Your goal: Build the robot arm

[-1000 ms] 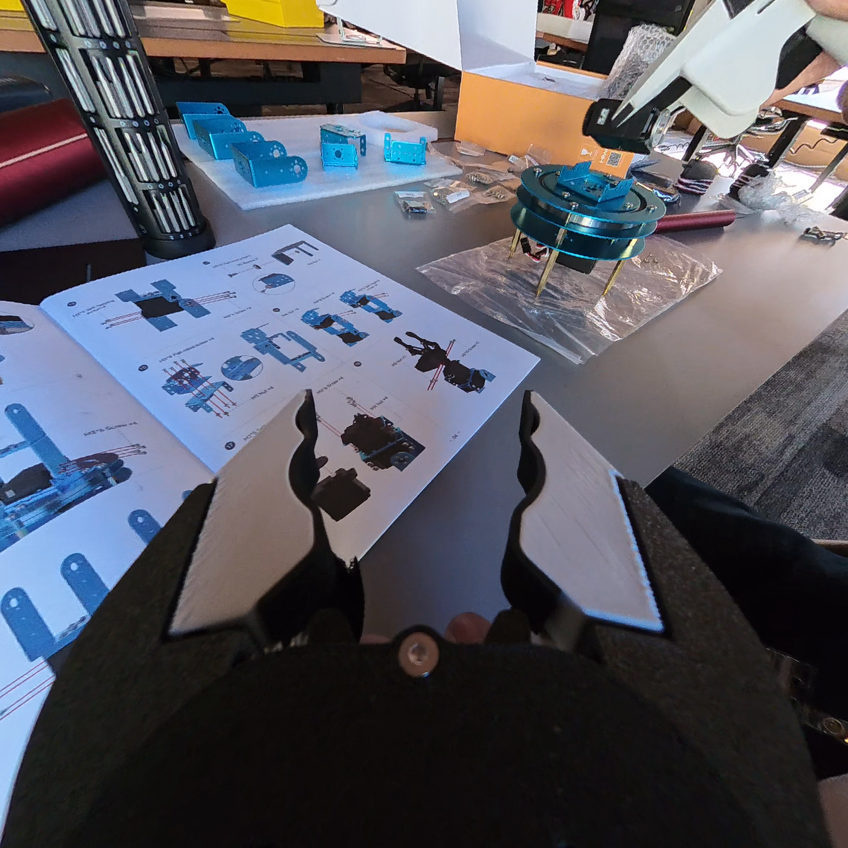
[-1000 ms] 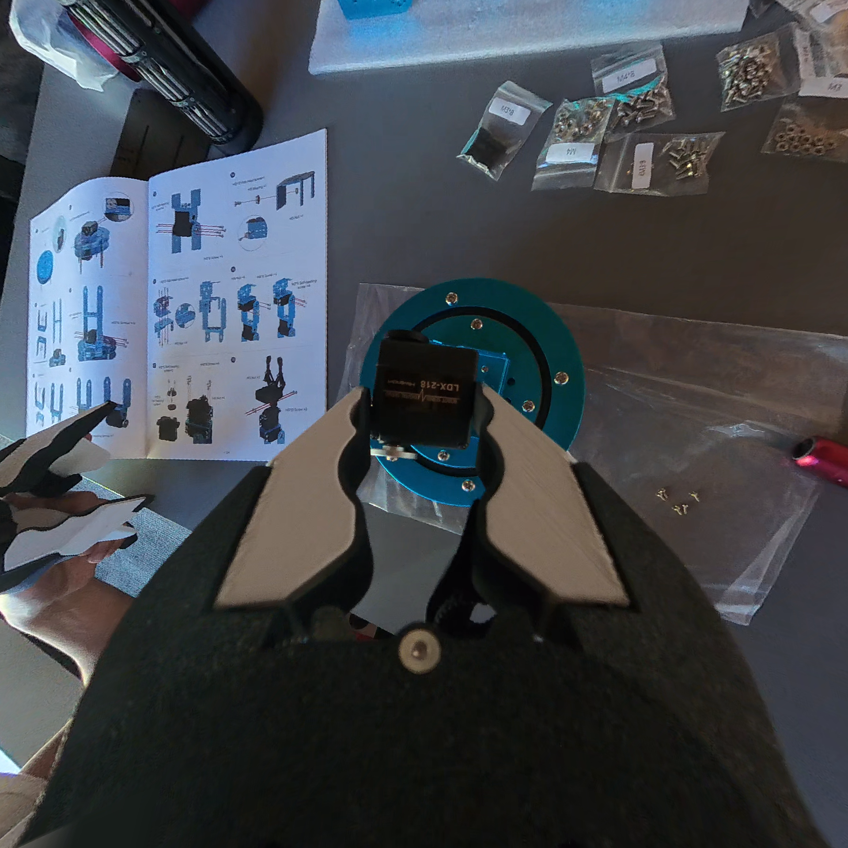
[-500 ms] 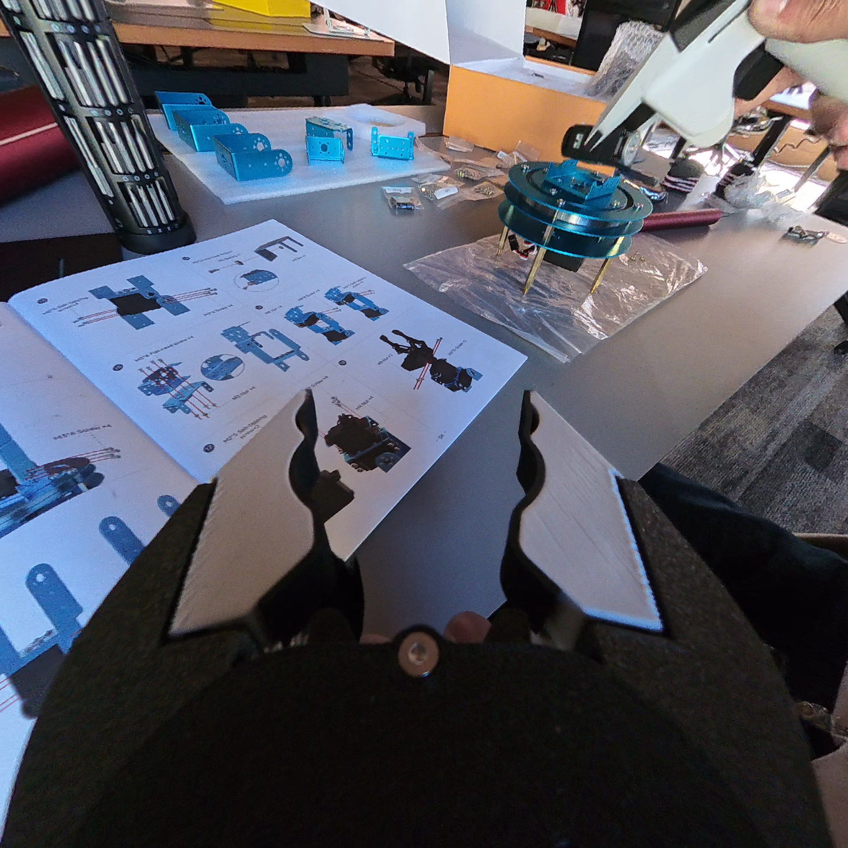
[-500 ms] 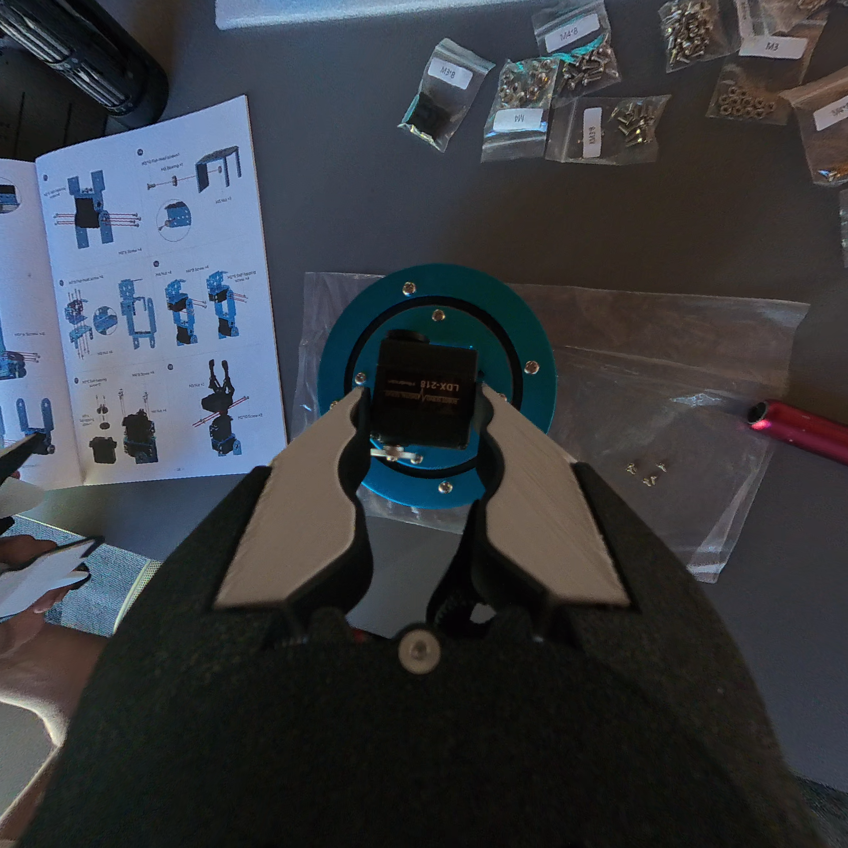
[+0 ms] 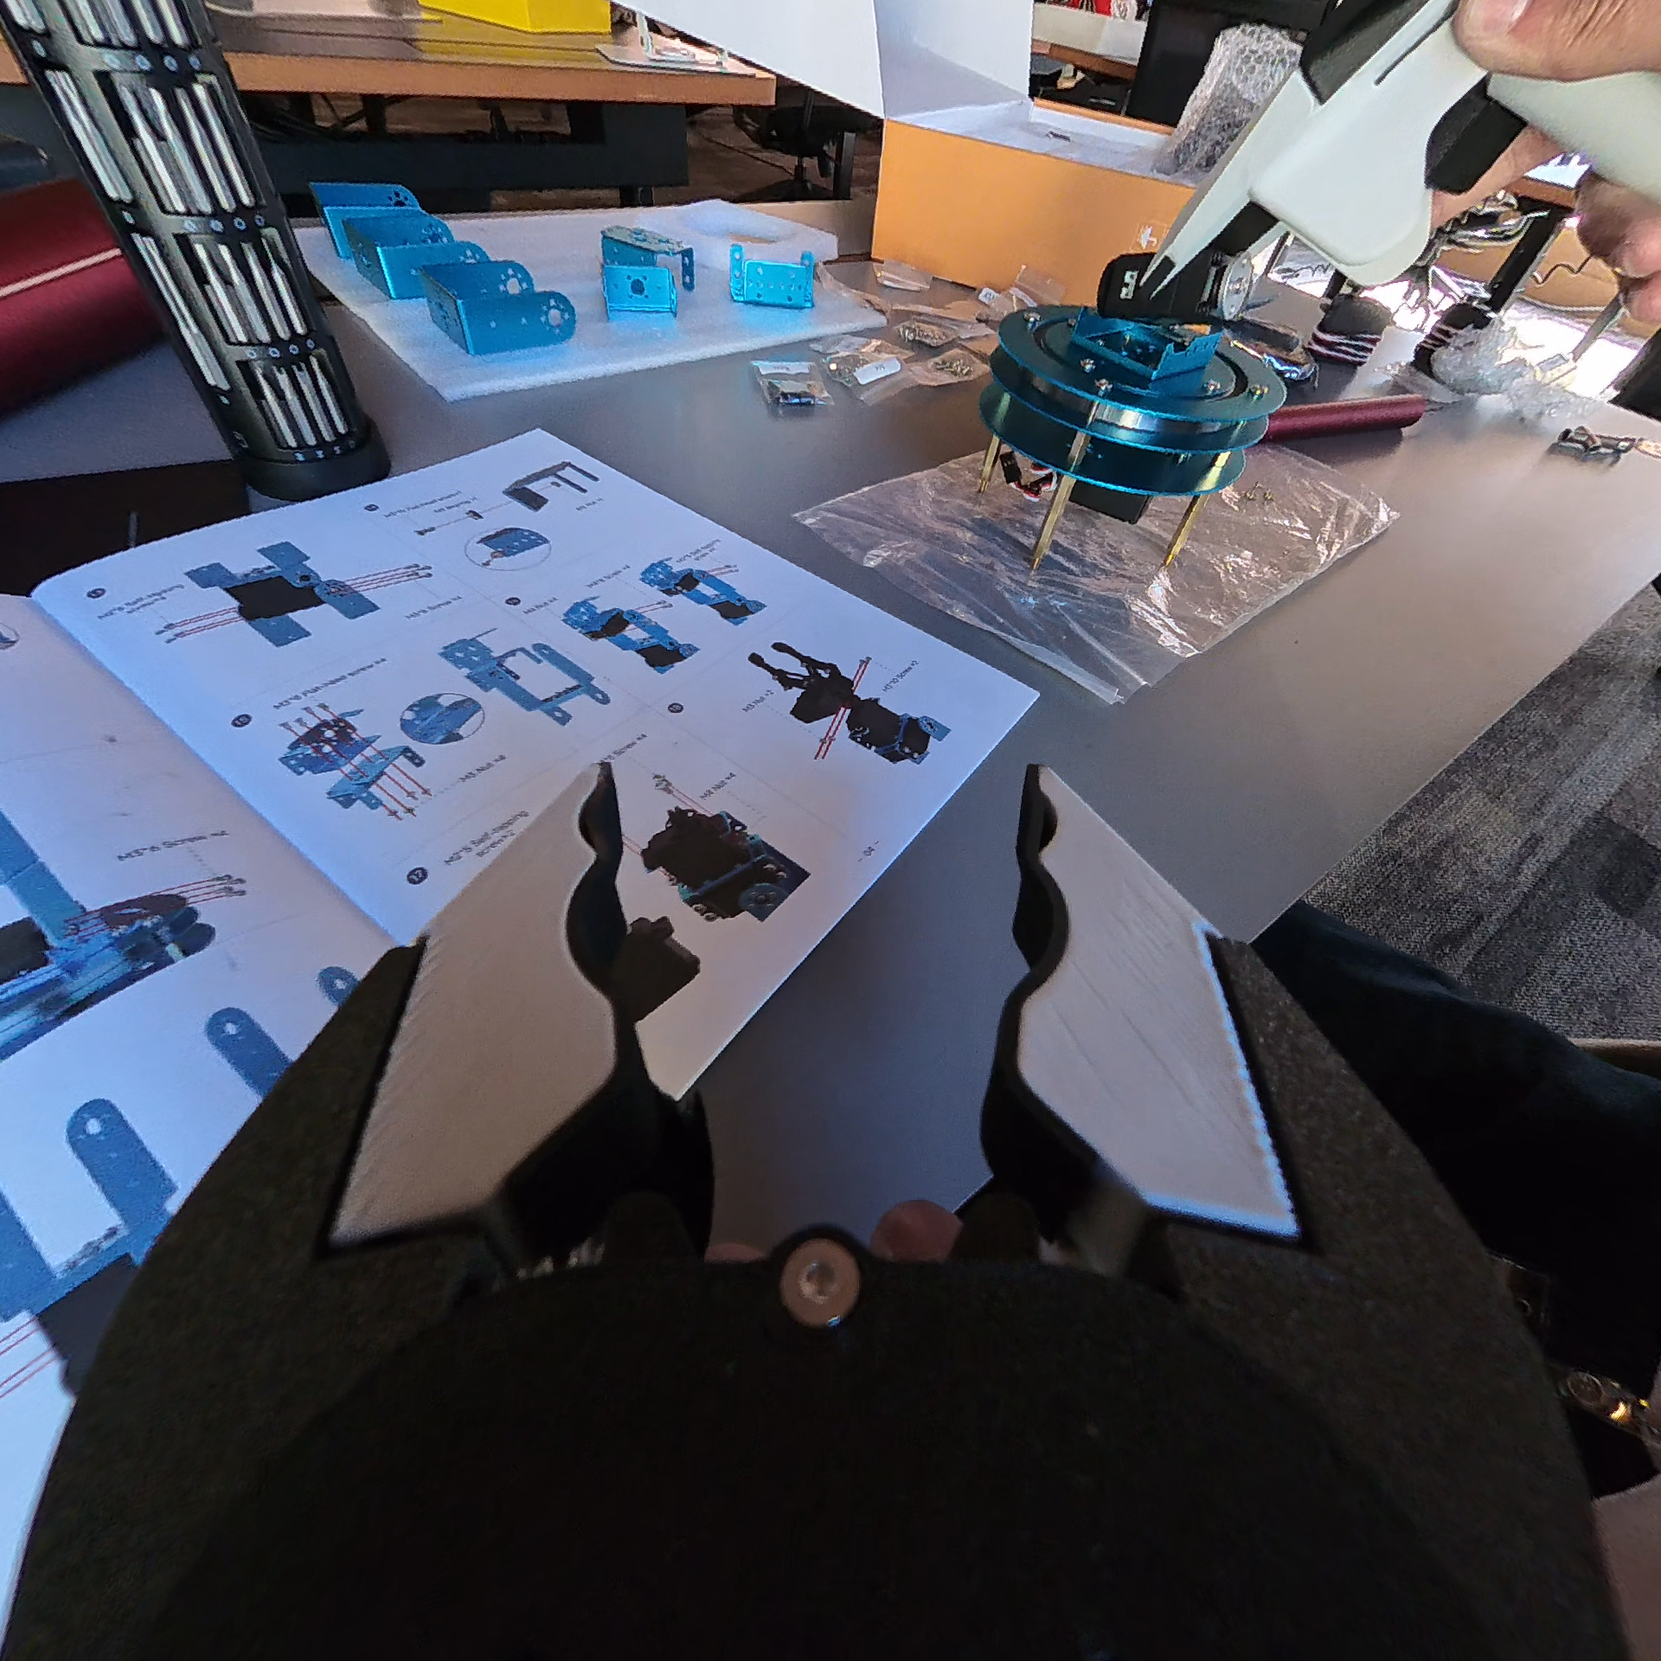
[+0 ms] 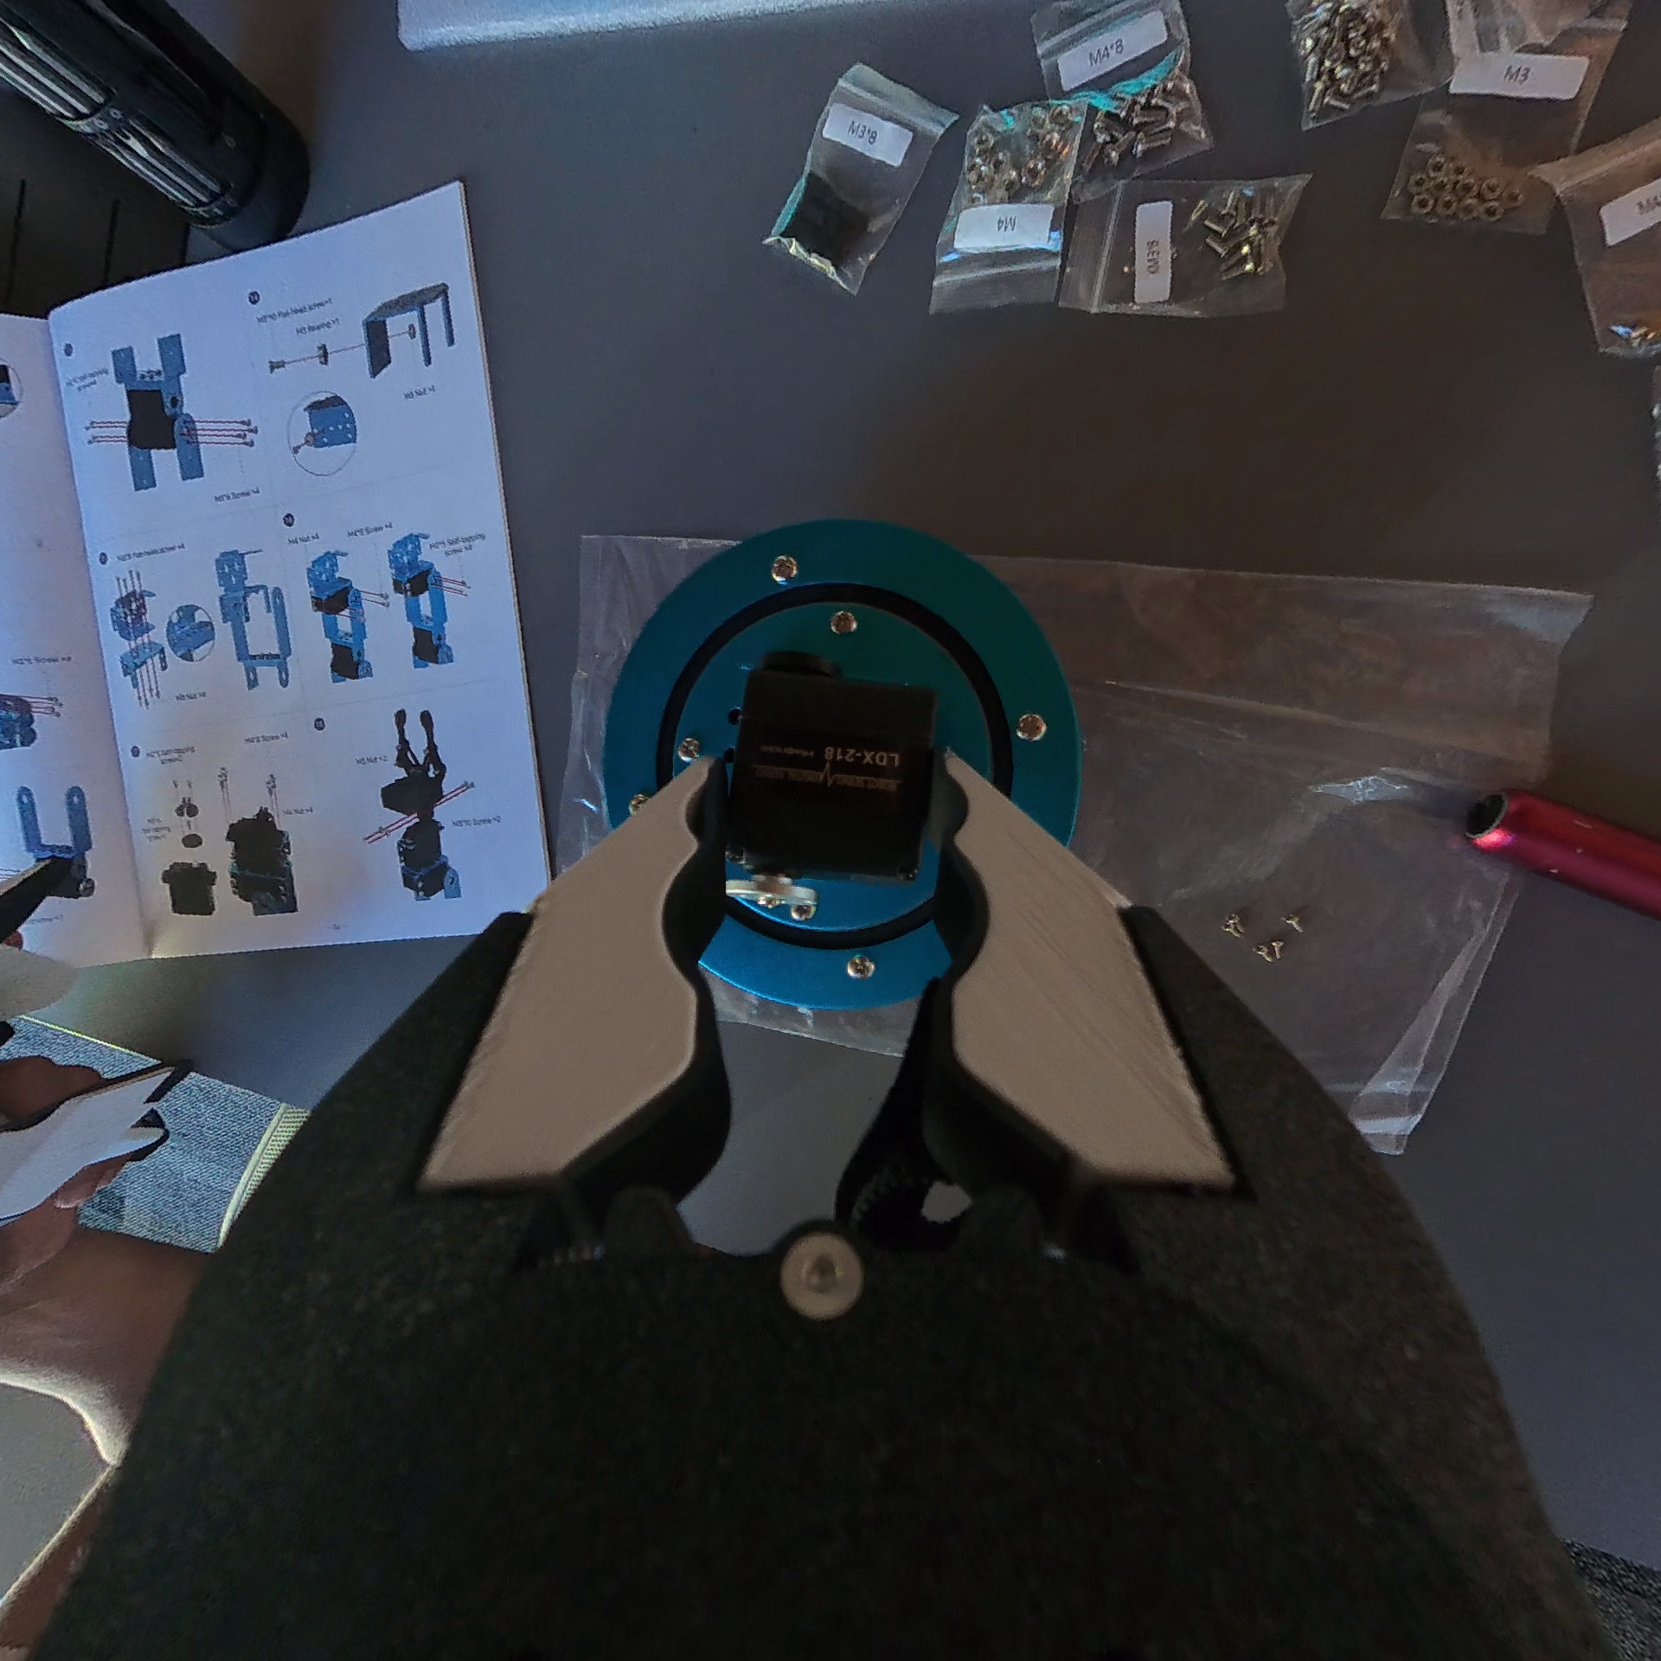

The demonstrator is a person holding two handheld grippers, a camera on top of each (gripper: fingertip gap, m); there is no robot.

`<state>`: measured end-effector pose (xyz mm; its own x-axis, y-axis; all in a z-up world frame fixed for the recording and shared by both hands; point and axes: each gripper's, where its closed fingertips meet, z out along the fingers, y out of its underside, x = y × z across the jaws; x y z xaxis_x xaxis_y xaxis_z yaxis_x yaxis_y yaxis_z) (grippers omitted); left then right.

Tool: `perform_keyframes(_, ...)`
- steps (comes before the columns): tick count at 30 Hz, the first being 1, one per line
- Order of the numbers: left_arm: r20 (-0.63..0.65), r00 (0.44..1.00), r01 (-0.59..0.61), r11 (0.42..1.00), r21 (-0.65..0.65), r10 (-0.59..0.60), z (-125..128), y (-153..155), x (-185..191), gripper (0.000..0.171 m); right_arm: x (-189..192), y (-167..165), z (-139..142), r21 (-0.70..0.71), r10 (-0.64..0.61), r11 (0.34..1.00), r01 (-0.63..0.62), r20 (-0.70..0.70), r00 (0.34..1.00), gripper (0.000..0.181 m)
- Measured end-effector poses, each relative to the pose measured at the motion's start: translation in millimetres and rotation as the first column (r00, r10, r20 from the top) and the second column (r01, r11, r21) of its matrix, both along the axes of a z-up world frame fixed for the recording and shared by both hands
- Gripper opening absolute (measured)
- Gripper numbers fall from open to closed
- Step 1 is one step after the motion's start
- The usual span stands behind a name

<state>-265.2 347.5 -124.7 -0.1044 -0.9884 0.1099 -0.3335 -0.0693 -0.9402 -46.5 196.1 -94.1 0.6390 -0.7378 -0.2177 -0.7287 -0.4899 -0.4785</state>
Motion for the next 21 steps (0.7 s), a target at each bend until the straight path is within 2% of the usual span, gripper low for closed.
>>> perform_keyframes(11, -0.003, 1.000, 0.001, 1.000, 0.002, -0.001, -0.3, 0.1, -0.3, 0.089, -3.5, 3.4, -1.8, 0.001, 0.013, 1.000, -0.013, -0.008, 1.000, 0.043)
perform_keyframes(21, -0.010, 1.000, 0.000, 1.000, 0.005, 0.000, -2.2, 0.7, 0.3, 0.089, -5.4, 4.7, 2.6, 0.064, 0.043, 0.997, -0.042, -0.012, 0.999, 0.042)
